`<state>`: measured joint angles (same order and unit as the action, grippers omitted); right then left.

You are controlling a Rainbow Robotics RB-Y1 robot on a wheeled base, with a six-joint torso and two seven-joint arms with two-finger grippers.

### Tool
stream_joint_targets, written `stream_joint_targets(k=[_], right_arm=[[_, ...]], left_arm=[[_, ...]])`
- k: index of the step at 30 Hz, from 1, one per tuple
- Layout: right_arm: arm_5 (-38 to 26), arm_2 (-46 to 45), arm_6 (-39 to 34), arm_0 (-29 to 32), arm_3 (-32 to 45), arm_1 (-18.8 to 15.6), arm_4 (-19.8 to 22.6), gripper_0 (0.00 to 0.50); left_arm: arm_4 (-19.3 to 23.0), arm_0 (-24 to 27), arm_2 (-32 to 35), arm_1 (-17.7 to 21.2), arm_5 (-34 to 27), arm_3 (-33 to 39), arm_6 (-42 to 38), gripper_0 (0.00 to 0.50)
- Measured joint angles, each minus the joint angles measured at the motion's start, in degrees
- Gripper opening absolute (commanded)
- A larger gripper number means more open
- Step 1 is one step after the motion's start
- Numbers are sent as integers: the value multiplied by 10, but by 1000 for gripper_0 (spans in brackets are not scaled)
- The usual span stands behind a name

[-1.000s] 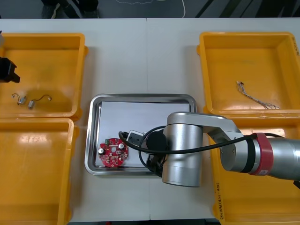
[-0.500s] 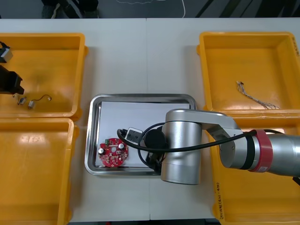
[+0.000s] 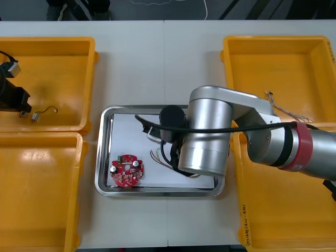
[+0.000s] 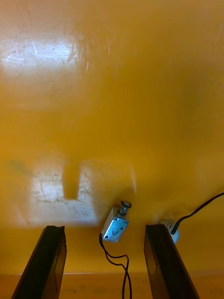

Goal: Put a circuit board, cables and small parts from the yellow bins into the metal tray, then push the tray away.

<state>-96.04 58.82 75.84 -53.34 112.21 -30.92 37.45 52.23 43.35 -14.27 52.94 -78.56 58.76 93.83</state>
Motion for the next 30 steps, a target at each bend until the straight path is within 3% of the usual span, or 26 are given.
stream_joint_targets(k=[15, 21, 30], right_arm=[[-131, -236, 0, -2, 1, 1, 67, 443], [-137, -295, 0, -5, 1, -6, 69, 445], [-137, -359, 0, -7, -48, -43, 93, 445]], left_arm=[[3, -3, 0, 0, 23, 0, 0, 479], [3, -5, 0, 0, 28, 0, 0, 476], [3, -16, 0, 0, 33, 0, 0, 474]])
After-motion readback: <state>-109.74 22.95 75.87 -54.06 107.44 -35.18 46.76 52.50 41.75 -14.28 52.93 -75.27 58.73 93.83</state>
